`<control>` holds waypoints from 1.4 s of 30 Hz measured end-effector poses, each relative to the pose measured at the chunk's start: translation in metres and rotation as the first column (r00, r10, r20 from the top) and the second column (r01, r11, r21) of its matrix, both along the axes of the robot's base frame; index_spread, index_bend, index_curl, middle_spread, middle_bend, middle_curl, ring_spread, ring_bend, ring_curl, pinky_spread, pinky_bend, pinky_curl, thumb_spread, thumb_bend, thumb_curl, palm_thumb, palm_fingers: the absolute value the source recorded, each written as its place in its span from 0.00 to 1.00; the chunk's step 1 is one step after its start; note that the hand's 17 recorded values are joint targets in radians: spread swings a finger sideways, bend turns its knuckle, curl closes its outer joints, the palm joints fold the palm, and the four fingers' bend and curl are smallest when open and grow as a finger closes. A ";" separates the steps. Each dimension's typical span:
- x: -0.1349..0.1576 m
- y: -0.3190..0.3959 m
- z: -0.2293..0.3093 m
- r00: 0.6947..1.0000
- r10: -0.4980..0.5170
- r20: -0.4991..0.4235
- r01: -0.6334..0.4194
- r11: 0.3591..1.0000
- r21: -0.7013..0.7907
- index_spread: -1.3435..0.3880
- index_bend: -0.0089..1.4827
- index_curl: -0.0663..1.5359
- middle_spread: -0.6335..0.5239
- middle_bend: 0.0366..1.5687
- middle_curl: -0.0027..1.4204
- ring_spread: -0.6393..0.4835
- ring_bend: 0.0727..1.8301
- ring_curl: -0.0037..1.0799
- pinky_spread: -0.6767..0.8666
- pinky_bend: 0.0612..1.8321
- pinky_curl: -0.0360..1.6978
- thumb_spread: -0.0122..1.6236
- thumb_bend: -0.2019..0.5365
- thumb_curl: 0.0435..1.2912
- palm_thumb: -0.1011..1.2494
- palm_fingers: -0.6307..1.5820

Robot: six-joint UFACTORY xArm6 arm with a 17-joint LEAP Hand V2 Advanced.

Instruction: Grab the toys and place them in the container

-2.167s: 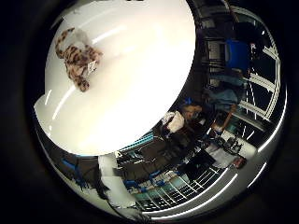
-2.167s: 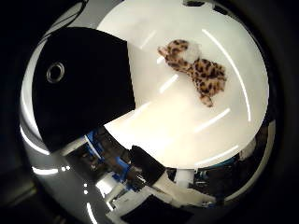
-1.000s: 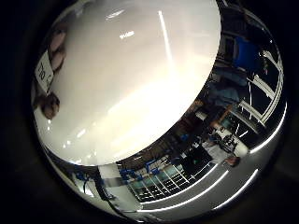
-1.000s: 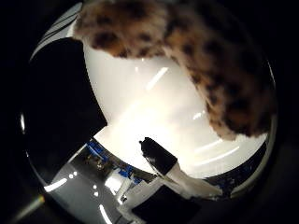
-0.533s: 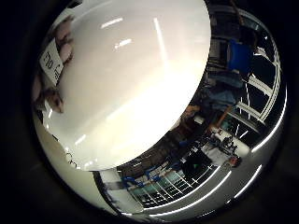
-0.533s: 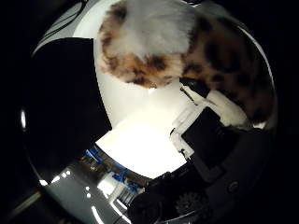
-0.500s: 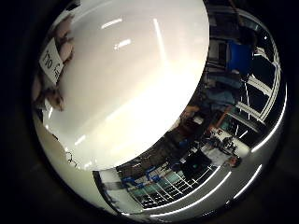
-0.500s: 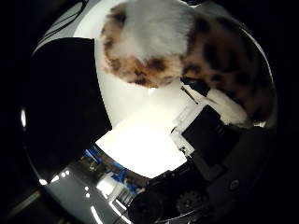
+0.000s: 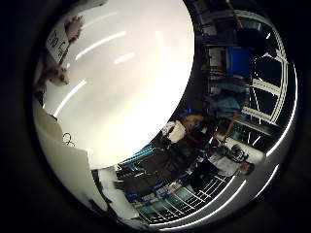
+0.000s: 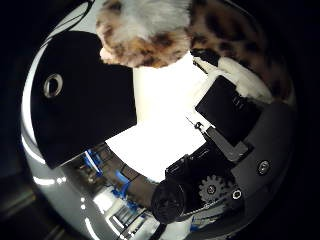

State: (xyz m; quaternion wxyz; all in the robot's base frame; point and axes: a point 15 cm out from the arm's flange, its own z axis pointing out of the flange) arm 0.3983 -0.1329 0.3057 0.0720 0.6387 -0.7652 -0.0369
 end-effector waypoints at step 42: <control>0.040 0.252 0.237 0.833 0.227 0.505 -0.348 0.924 0.158 0.44 0.13 0.62 0.16 0.33 0.54 0.24 0.52 0.48 0.04 0.56 0.25 0.64 0.25 0.41 0.84 0.78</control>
